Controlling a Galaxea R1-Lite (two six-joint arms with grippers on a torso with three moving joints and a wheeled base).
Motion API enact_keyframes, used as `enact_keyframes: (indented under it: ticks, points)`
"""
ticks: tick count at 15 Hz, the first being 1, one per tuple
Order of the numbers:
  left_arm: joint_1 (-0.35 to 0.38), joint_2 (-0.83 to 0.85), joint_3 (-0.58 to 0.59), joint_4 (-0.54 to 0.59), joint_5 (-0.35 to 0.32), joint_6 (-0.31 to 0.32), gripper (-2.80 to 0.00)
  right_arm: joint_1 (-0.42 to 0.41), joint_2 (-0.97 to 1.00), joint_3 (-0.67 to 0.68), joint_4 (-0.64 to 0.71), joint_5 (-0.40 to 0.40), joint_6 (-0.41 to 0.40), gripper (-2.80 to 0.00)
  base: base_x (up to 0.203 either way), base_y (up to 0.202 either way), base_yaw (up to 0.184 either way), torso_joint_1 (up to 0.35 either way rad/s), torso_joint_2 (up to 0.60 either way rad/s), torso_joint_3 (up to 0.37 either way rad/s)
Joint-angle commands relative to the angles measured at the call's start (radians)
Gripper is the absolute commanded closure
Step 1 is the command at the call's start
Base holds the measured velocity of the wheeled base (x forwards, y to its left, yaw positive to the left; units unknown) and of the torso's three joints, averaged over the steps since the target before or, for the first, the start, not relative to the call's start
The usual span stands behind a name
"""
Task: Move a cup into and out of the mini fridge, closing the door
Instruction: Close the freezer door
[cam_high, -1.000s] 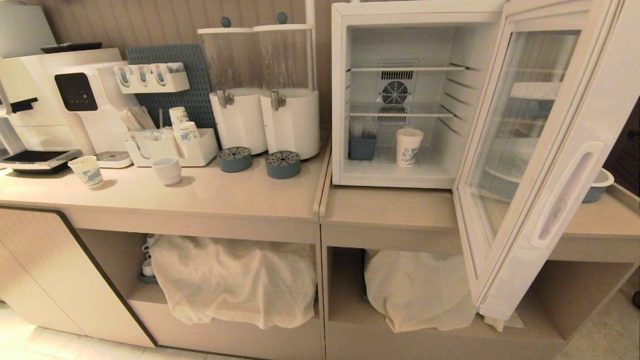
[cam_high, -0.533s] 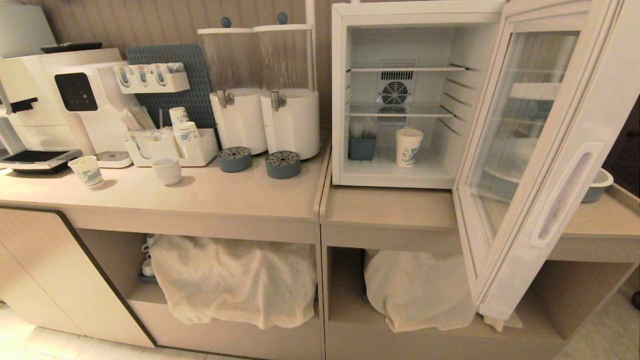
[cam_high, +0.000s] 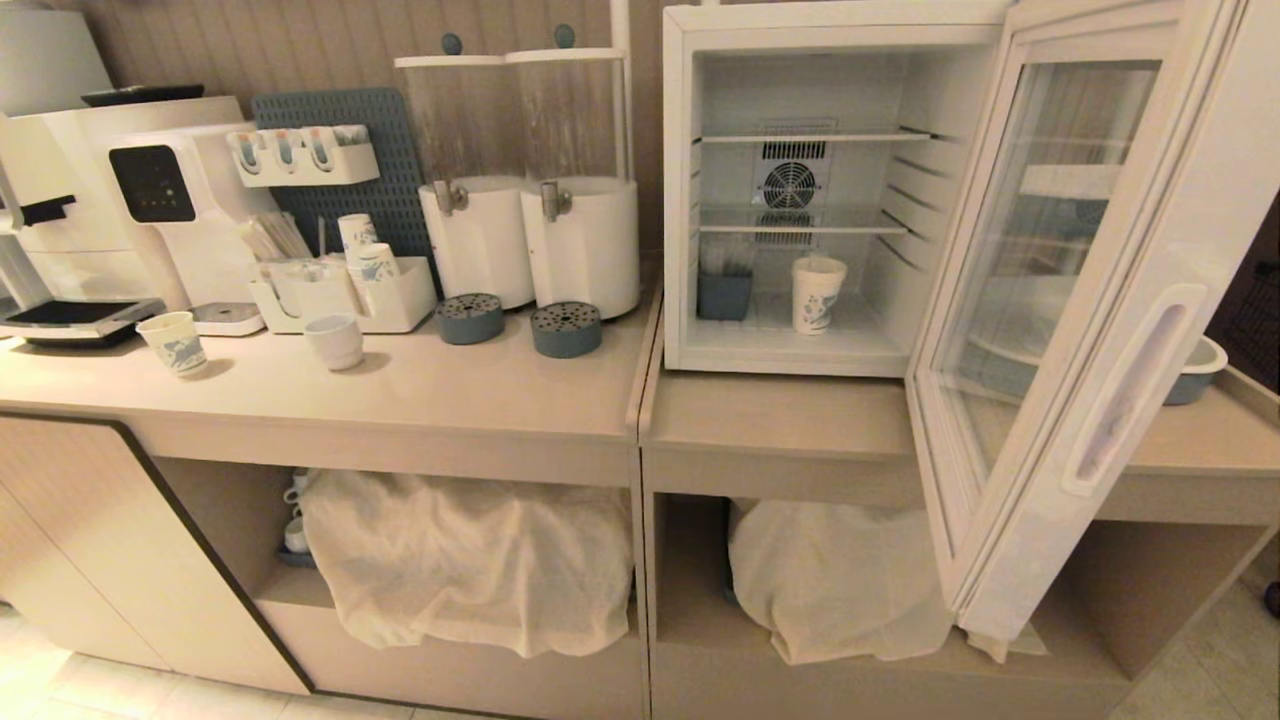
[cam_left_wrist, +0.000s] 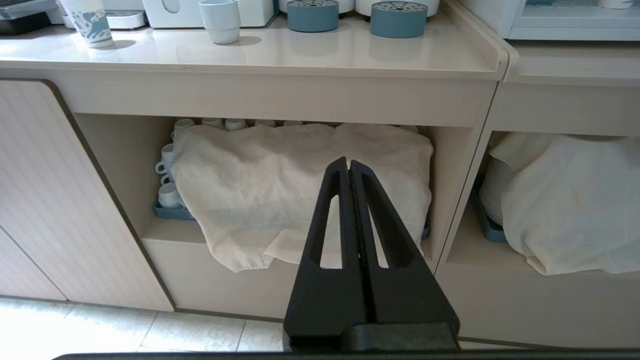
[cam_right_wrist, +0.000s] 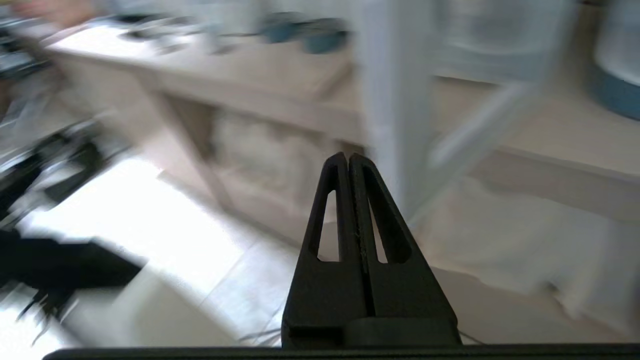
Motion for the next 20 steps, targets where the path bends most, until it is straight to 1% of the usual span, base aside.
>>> enact_keyframes:
  ticks: [1, 2, 3, 4, 5, 6, 7, 8, 9, 10, 11, 12, 13, 14, 15, 16, 17, 18, 19, 20]
  points:
    - [0.001, 0.000, 0.018, -0.001, 0.000, 0.000, 0.00, -0.062, 0.139, 0.005, -0.072, -0.057, 0.029, 0.00, 0.000, 0.000, 0.000, 0.000, 0.00, 0.000]
    - [0.001, 0.000, 0.020, -0.001, 0.000, 0.000, 0.00, -0.130, 0.178, 0.017, -0.120, -0.063, 0.052, 0.00, 0.000, 0.000, 0.000, 0.000, 0.00, 0.000]
    - [0.001, 0.000, 0.019, -0.001, 0.000, 0.000, 0.00, -0.170, 0.209, 0.066, -0.170, -0.062, 0.059, 0.00, 0.000, 0.000, 0.000, 0.000, 0.00, 0.000]
    - [0.001, 0.000, 0.020, -0.001, 0.000, -0.002, 0.00, -0.184, 0.227, 0.135, -0.232, -0.057, 0.060, 0.00, 0.000, 0.000, 0.000, 0.000, 0.00, 0.000]
    - [0.001, 0.000, 0.020, -0.002, 0.000, -0.002, 0.00, -0.200, 0.245, 0.201, -0.303, -0.037, 0.064, 0.00, 0.000, 0.000, 0.000, 0.000, 0.00, 0.000]
    - [0.001, 0.000, 0.020, -0.002, 0.000, -0.002, 0.00, -0.250, 0.264, 0.269, -0.380, 0.028, 0.054, 0.00, 0.000, 0.000, 0.000, 0.000, 0.00, 0.000]
    - [0.001, 0.000, 0.018, -0.002, 0.000, -0.002, 0.00, -0.346, 0.287, 0.298, -0.435, 0.125, 0.029, 0.00, 0.000, 0.000, 0.000, 0.000, 0.00, 0.000]
    - [0.001, 0.000, 0.020, -0.002, 0.000, -0.002, 0.00, -0.469, 0.314, 0.310, -0.471, 0.227, 0.006, 0.00, 0.000, 0.000, 0.000, 0.000, 0.00, 0.000]
    - [0.001, 0.000, 0.018, -0.002, 0.000, -0.002, 0.00, -0.646, 0.347, 0.319, -0.504, 0.383, -0.030, 0.00, 0.000, 0.000, 0.000, 0.000, 0.00, 0.000]
    - [0.001, 0.000, 0.020, -0.002, 0.000, -0.002, 0.00, -0.830, 0.385, 0.323, -0.529, 0.582, -0.076, 0.00, 0.000, 0.000, 0.000, 0.000, 0.00, 0.000]
    - [0.001, 0.000, 0.020, -0.002, 0.000, -0.002, 0.00, -1.001, 0.430, 0.324, -0.548, 0.807, -0.127, 0.00, 0.000, 0.000, 0.000, 0.000, 0.00, 0.000]
    - [0.001, 0.000, 0.020, -0.002, 0.000, -0.002, 0.00, -1.144, 0.474, 0.324, -0.563, 0.995, -0.172, 0.00, 0.000, 0.000, 0.000, 0.000, 0.00, 0.000]
    - [0.001, 0.000, 0.020, -0.002, 0.000, 0.000, 0.00, -1.239, 0.518, 0.324, -0.577, 1.096, -0.213, 0.00, 0.000, 0.000, 0.000, 0.000, 0.00, 0.000]
    - [0.001, 0.000, 0.018, -0.001, 0.000, 0.000, 0.00, -1.290, 0.557, 0.324, -0.591, 1.164, -0.248, 0.00, 0.000, 0.000, 0.000, 0.000, 0.00, 0.000]
    - [0.001, 0.000, 0.019, -0.001, 0.000, 0.000, 0.00, -1.306, 0.599, 0.326, -0.611, 1.214, -0.285, 0.00, 0.000, 0.000, 0.000, 0.000, 0.00, 0.000]
    - [0.001, 0.000, 0.018, -0.001, 0.000, 0.000, 0.00, -1.280, 0.640, 0.330, -0.638, 1.245, -0.320, 0.00, 0.000, 0.000, 0.000, 0.000, 0.00, 0.000]
    - [0.001, 0.000, 0.019, -0.001, 0.000, 0.000, 0.00, -1.218, 0.678, 0.335, -0.669, 1.254, -0.347, 0.00, 0.000, 0.000, 0.000, 0.000, 0.00, 0.000]
    - [0.001, 0.000, 0.018, -0.001, 0.000, 0.000, 0.00, -1.112, 0.723, 0.340, -0.712, 1.242, -0.369, 0.00, 0.000, 0.000, 0.000, 0.000, 0.00, 0.000]
    - [0.001, 0.000, 0.020, -0.001, 0.000, 0.000, 0.00, -1.010, 0.773, 0.345, -0.769, 1.209, -0.386, 0.00, 0.000, 0.000, 0.000, 0.000, 0.00, 0.000]
    - [0.001, 0.000, 0.019, -0.001, 0.000, 0.000, 0.00, -0.928, 0.816, 0.349, -0.826, 1.166, -0.396, 0.00, 0.000, 0.000, 0.000, 0.000, 0.00, 0.000]
